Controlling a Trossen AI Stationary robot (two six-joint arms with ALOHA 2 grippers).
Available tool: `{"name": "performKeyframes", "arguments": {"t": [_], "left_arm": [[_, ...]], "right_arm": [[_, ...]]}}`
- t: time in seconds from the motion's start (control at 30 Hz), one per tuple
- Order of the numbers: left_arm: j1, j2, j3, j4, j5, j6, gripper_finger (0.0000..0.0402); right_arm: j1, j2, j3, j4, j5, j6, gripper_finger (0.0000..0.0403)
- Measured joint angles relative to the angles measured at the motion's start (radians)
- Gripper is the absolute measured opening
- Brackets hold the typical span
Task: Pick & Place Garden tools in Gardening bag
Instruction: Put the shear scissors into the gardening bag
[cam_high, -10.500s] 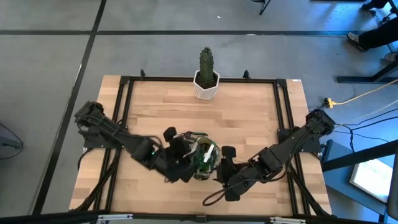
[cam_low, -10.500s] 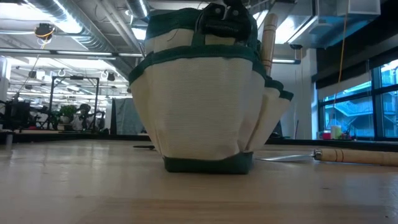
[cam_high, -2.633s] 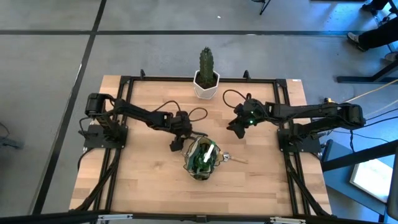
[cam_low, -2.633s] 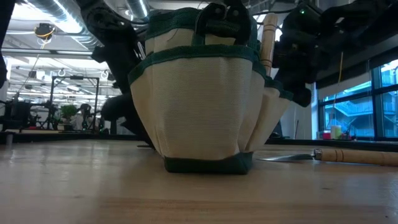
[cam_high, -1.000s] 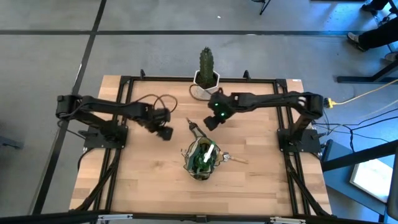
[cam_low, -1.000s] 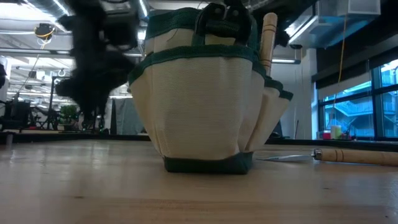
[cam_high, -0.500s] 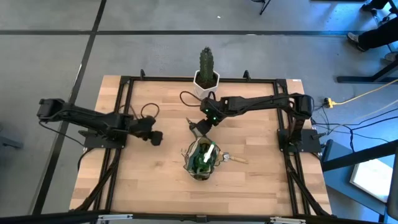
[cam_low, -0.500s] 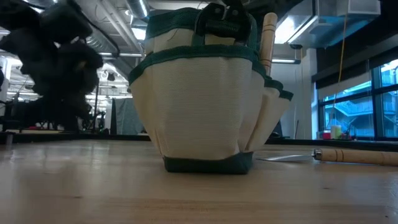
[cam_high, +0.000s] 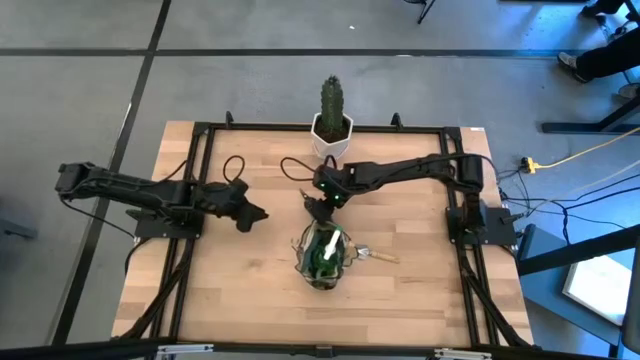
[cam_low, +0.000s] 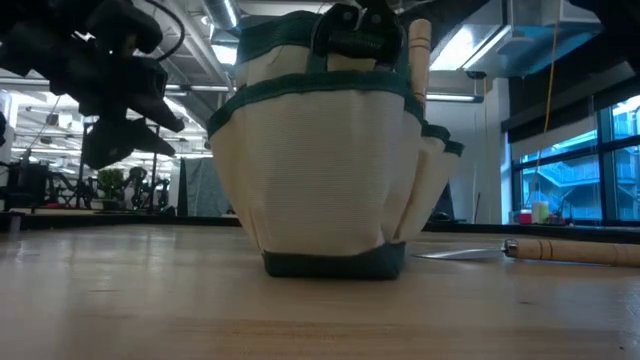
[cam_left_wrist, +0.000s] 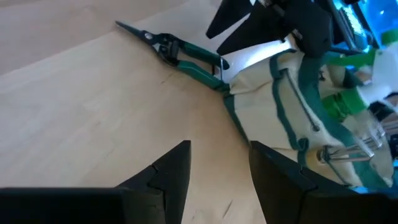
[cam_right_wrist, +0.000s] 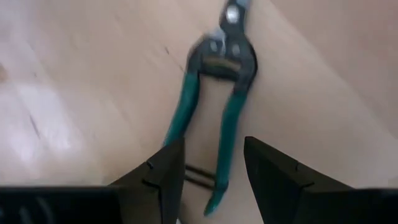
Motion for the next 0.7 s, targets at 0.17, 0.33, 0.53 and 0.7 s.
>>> {"name": "performKeyframes", "arguments": {"t": [0.17, 0.33, 0.53, 0.7], "left_arm": [[-0.009, 0.000, 0.000, -0.001, 0.004, -0.019, 0.0157], [-0.018, 0.000, 0.000, -0.001, 0.005, -0.020, 0.0157], [-0.018, 0.001, 0.000, -0.001, 0.005, -0.008, 0.0157], [-0.017, 0.001, 0.000, -0.001, 0.004, 0.005, 0.0157]], "right_arm": [[0.007, 0.039, 0.074, -0.014, 0.064, -0.040, 0.0167], [0.007, 0.066, 0.134, -0.114, 0.090, -0.040, 0.0167], [0.004, 0.067, 0.191, -0.211, 0.087, -0.022, 0.0167], [-0.008, 0.061, 0.235, -0.211, 0.080, -0.013, 0.0167]]}}
